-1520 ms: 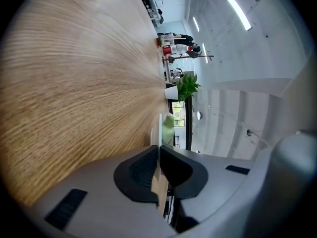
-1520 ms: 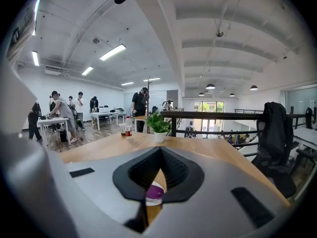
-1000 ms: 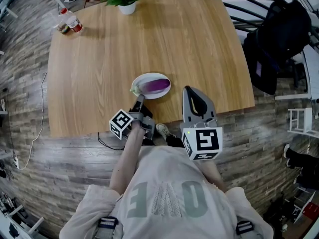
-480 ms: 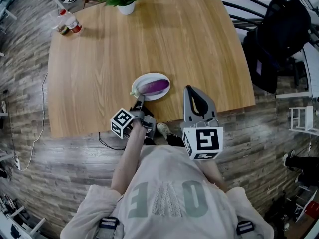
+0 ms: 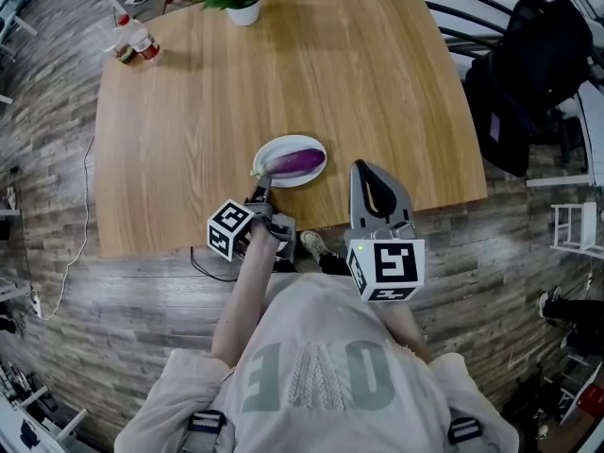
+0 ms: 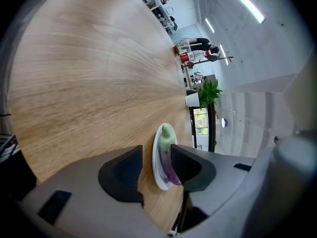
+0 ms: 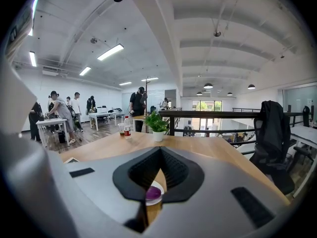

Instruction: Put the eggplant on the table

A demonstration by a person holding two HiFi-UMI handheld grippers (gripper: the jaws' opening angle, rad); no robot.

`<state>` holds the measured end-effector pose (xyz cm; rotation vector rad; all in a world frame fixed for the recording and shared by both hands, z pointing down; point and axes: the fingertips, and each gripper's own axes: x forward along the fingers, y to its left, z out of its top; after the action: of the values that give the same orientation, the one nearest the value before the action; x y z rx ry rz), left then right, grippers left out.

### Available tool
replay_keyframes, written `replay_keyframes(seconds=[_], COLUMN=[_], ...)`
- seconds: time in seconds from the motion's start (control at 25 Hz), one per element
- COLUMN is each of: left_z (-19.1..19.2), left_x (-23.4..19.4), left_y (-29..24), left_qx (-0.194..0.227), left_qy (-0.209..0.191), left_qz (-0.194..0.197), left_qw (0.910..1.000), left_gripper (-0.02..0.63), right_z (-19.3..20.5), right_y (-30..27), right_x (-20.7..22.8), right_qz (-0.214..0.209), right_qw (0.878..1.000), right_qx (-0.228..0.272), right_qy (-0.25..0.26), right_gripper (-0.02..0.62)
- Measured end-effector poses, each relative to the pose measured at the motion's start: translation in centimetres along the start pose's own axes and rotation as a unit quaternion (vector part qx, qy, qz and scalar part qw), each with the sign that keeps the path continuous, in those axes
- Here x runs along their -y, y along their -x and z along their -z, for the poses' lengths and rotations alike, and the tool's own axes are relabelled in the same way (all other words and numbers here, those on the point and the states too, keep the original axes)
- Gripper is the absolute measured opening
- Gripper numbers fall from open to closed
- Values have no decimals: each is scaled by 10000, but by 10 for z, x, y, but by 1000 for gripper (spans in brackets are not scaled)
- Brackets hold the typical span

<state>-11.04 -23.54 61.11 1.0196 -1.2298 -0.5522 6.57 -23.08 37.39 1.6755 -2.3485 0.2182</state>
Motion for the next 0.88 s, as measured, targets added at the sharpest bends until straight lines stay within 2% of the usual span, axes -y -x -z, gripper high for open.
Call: replay_keyframes(seconds=[0.12,0.24,0.32,0.4,0.44,0.48,0.52,0.56,0.64,0.68,0.72,0.76,0.8,0.88], left_z=[-23,-54,-77,-99,-108,-116,-121,-124,-123,-119,-113,-105,-98,-81], left_x=[-4,0,16,46,66,88,112,138,193,218,242,263,281,312], left_y=[11,27,40,54,61,69,79,89,115,129,143,157,170,191], left_qx=[561,1222,1695,2134,2339,2549,2770,2999,3470,3688,3878,4034,4155,4286], left_qy=[-422,-1143,-1820,-2637,-3088,-3556,-4033,-4515,-5411,-5755,-6005,-6175,-6303,-6522], left_qz=[-385,-649,-665,-502,-377,-245,-108,28,296,456,636,821,995,1291], left_qw=[9968,9838,9663,9394,9211,8989,8721,8404,7655,7285,6964,6702,6483,6118], left_gripper=[165,173,173,173,173,173,173,173,173,173,173,172,172,172], right_z=[0,0,-1,-4,-6,-9,-12,-15,-24,-29,-33,-38,-44,-57], right_y=[-2,-3,-3,-5,-6,-8,-10,-12,-15,-17,-18,-18,-19,-19], right_x=[-2,-2,0,1,2,3,4,4,3,2,2,1,-1,-6], right_qz=[-19,-23,-11,22,46,63,62,47,23,21,17,6,-15,-94], right_qw=[10000,10000,9999,9998,9997,9996,9995,9993,9988,9984,9980,9975,9969,9952], right_qx=[9,29,54,102,140,185,235,292,432,509,587,666,749,950], right_qy=[-34,-82,-121,-159,-177,-198,-216,-227,-234,-234,-234,-235,-239,-237], right_gripper=[18,18,18,18,18,18,18,18,18,18,18,18,18,18])
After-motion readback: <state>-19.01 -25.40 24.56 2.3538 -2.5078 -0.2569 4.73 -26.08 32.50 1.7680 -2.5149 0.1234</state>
